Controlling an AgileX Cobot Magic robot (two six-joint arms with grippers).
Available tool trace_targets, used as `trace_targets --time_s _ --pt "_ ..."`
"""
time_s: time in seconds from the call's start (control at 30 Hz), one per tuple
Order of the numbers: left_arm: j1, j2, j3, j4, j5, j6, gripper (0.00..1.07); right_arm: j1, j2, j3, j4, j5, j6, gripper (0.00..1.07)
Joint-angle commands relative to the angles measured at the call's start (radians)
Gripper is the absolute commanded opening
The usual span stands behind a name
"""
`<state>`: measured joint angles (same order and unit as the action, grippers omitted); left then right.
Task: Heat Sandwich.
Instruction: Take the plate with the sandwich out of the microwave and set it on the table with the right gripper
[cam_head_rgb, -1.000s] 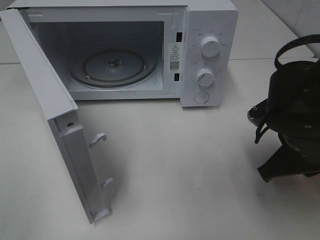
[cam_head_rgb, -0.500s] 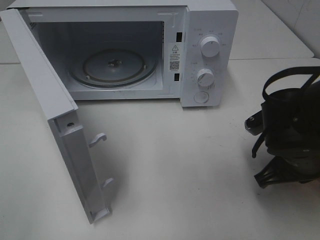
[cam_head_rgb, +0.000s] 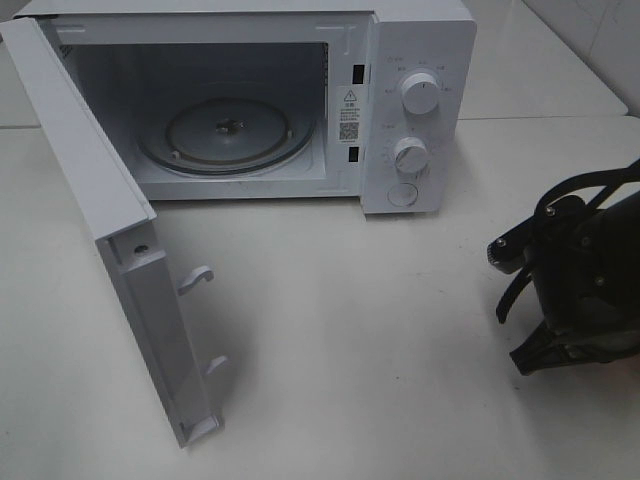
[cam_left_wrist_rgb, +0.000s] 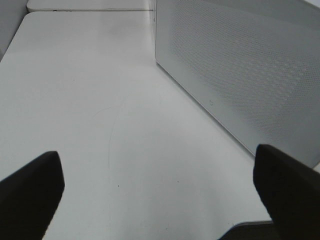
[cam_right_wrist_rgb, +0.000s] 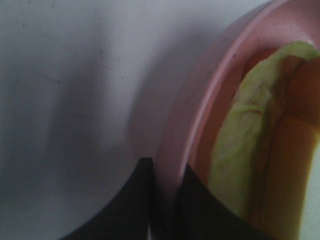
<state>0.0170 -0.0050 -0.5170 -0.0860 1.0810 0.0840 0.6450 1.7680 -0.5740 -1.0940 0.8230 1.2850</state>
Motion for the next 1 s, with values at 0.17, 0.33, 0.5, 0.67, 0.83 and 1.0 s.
trace_targets --time_s 0.17,0.33,0.5,0.67,0.83,1.0 --pt "0.002 -0.006 0.001 -0.002 -0.012 -0.003 0.97 -0.004 0.106 0.003 -0.038 0.011 0.036 0.07" --pt "0.002 -0.006 0.001 -0.002 -0.012 -0.003 0.97 -0.004 0.124 0.003 -0.038 -0.002 0.068 0.08" --pt "0.002 -0.006 0.001 -0.002 -0.012 -0.003 0.97 -0.004 0.124 0.003 -0.038 -0.002 0.068 0.1" --pt "0.002 -0.006 0.001 -0.002 -0.012 -0.003 0.97 -0.004 0.124 0.003 -0.022 -0.022 0.067 0.19" --pt "0.002 -0.006 0.001 -0.002 -0.012 -0.003 0.97 -0.004 0.124 0.003 0.001 -0.046 0.047 0.34" --pt "0.002 -0.006 0.001 -0.002 -0.012 -0.003 0.97 -0.004 0.108 0.003 0.037 -0.072 0.014 0.47"
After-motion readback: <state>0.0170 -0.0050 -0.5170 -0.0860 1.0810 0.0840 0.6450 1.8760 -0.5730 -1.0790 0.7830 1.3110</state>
